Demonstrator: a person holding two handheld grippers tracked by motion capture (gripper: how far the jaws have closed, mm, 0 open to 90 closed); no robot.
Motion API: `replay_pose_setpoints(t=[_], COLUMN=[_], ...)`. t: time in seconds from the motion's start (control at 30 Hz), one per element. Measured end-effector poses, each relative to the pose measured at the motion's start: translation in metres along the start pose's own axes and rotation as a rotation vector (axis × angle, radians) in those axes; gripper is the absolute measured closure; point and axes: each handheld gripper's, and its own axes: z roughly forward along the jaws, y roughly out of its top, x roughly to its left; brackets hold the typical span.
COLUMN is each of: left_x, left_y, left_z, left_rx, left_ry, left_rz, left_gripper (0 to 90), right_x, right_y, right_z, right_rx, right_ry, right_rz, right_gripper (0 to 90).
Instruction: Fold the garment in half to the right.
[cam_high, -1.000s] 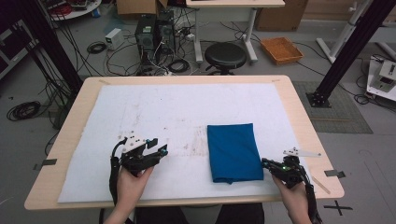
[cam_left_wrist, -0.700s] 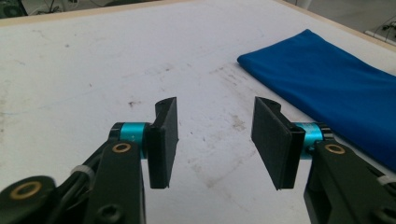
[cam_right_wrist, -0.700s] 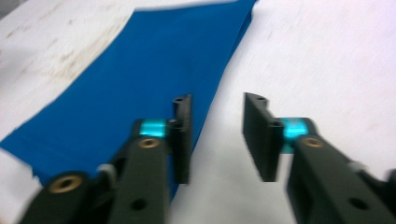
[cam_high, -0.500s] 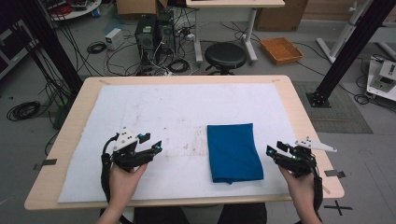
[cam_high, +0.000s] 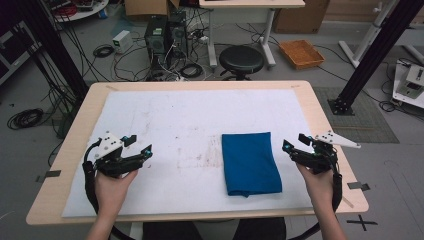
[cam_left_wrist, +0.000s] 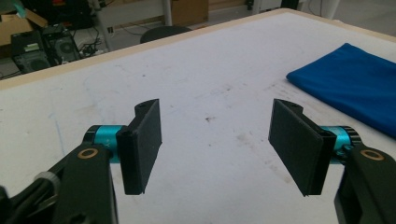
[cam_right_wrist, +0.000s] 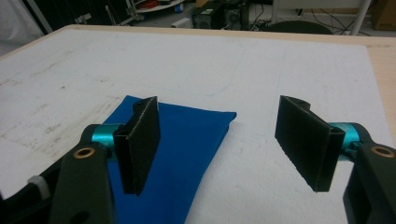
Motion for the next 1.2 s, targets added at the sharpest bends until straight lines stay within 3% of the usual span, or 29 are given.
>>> replay_pose_setpoints(t=[1.2], left_x=[-0.0032], left_y=[-0.0038], left_z=[0.0047], left_rx=[0.012], left_ry=[-0.013], left_rz=[0.004], left_gripper=[34.1], right_x=[-0.0073], right_y=[-0.0016], right_z=[0.0006], right_rx=[0.024], right_ry=[0.005], right_rz=[0.007], right_gripper=[29.1])
